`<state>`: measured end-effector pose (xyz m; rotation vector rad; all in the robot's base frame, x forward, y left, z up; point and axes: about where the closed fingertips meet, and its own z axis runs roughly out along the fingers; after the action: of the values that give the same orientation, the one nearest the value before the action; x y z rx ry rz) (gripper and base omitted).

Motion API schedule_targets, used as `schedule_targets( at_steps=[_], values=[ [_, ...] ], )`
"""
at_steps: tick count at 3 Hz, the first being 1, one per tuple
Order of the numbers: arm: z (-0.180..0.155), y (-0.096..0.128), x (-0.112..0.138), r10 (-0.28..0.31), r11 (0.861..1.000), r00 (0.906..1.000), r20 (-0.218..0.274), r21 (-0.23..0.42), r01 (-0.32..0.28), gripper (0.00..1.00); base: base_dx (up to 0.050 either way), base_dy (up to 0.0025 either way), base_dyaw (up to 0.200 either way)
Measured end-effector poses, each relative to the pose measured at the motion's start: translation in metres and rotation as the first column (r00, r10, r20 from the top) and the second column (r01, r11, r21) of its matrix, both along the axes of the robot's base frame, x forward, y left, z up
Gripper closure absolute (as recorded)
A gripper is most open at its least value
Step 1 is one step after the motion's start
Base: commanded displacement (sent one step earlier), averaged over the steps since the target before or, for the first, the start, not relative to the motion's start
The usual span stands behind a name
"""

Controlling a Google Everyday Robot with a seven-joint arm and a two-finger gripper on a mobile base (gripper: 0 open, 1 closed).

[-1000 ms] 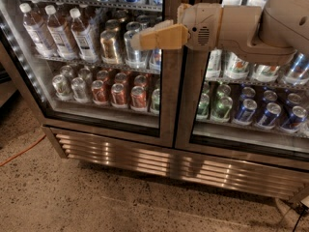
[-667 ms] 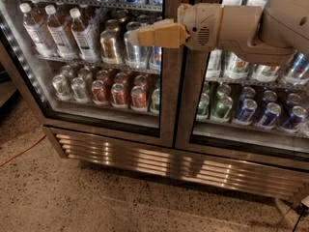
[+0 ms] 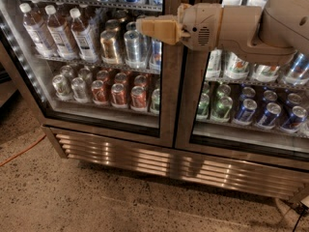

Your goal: Open left fridge door

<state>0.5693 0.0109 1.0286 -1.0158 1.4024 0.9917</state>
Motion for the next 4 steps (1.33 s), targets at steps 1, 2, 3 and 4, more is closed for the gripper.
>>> schedule_targets(
  at_steps=[1,2,3,4],
  values=[
    [0.0,0.0,0.0,0.0,1.0,1.0,0.0,0.0,0.0,0.89,0.0,0.0,0.0],
    [0.0001,0.0003,-0.0001,0.001,1.0,1.0,0.0,0.0,-0.001,1.0,0.0,0.0,0.0],
    [0.0001,0.0003,-0.0001,0.001,1.0,1.0,0.0,0.0,-0.001,1.0,-0.048,0.00001,0.0],
    [0.0001,0.0003,-0.0001,0.001,1.0,1.0,0.0,0.0,-0.001,1.0,-0.048,-0.00021,0.001]
  ],
)
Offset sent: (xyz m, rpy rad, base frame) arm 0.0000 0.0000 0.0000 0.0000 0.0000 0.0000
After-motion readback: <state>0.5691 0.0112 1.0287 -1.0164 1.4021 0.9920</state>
